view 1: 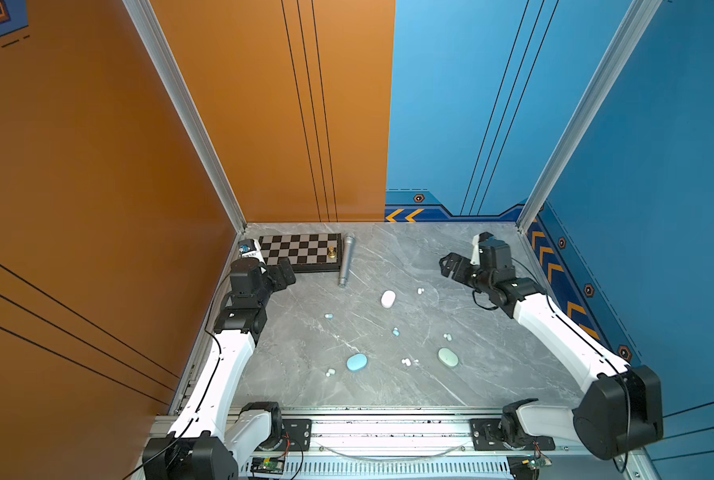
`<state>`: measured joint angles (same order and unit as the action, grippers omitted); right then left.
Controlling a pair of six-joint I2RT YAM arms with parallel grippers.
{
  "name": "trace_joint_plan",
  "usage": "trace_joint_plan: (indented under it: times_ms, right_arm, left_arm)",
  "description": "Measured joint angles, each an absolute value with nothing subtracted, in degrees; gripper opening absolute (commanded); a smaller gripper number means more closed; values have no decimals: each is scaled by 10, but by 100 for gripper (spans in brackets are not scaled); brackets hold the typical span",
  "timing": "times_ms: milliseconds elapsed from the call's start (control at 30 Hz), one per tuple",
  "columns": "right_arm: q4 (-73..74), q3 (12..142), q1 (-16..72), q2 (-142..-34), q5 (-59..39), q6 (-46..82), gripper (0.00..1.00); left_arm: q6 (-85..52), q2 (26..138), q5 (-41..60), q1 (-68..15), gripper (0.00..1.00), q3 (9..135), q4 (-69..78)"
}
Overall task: Insert the wireless bluetooth earbuds into the charging case
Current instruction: 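Reach the right gripper down over the white charging case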
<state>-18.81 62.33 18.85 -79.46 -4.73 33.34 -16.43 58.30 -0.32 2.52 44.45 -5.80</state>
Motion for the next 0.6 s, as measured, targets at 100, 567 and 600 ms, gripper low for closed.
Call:
trace_joint_plan:
  times_ms: [100, 567, 600]
  right_arm:
    - [-244, 692, 256, -875, -39, 338, 92]
    - [-434, 945, 382, -1190, -46, 377, 78]
    - [-440, 954, 382, -1201, -48, 381, 77]
  left_arm:
    - [-165, 570, 38, 27, 100, 412, -62]
    - [-127, 571, 106, -76, 98, 430, -93]
    - [-124, 571, 106, -83, 98, 430, -97]
